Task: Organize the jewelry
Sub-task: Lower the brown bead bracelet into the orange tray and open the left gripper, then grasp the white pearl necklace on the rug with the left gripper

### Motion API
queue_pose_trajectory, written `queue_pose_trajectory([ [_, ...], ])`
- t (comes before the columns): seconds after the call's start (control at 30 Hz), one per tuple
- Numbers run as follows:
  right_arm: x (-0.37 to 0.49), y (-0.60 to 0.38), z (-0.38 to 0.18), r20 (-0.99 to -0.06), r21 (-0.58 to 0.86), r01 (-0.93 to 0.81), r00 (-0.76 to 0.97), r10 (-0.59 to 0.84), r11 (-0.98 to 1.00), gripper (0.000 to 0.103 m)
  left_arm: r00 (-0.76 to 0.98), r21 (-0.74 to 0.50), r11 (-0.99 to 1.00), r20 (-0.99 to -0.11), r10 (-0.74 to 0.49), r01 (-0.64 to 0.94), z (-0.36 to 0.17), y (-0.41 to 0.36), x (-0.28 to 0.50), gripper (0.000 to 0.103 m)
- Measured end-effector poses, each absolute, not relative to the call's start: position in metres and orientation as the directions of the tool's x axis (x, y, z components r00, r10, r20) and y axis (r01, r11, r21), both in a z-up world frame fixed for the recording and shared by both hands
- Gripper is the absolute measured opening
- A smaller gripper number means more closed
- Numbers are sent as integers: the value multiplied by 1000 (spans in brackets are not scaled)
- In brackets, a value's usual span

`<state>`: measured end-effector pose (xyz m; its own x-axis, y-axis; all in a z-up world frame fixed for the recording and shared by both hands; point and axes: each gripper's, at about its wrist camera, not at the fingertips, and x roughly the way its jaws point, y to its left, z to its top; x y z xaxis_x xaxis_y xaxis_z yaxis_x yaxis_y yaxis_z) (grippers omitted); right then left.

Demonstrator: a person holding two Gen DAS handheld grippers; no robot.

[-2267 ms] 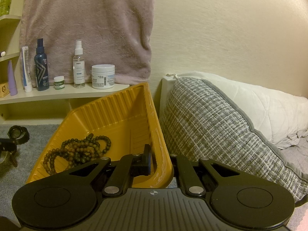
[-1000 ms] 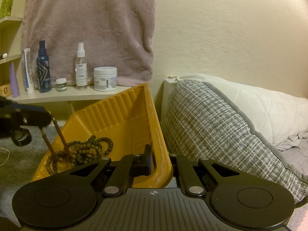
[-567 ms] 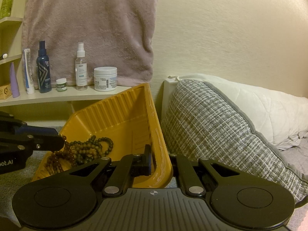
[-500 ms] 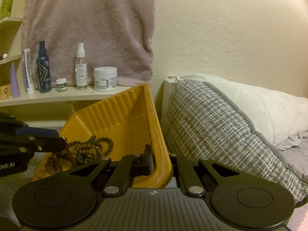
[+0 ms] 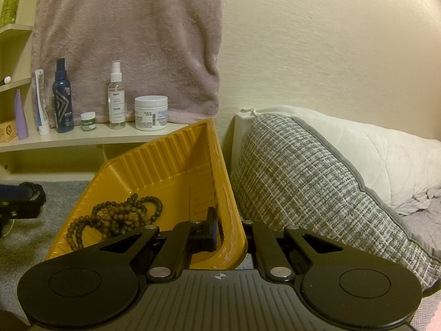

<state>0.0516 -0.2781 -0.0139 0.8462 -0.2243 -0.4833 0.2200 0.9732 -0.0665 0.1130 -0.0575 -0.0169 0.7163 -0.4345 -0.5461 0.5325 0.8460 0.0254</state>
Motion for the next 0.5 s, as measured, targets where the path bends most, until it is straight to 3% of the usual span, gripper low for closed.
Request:
queue_pose_trajectory([
  [0.5, 52, -279, -14, -484, -68, 220, 846, -226, 973, 6, 803, 114, 959, -577, -150, 260, -43, 41, 124, 28],
])
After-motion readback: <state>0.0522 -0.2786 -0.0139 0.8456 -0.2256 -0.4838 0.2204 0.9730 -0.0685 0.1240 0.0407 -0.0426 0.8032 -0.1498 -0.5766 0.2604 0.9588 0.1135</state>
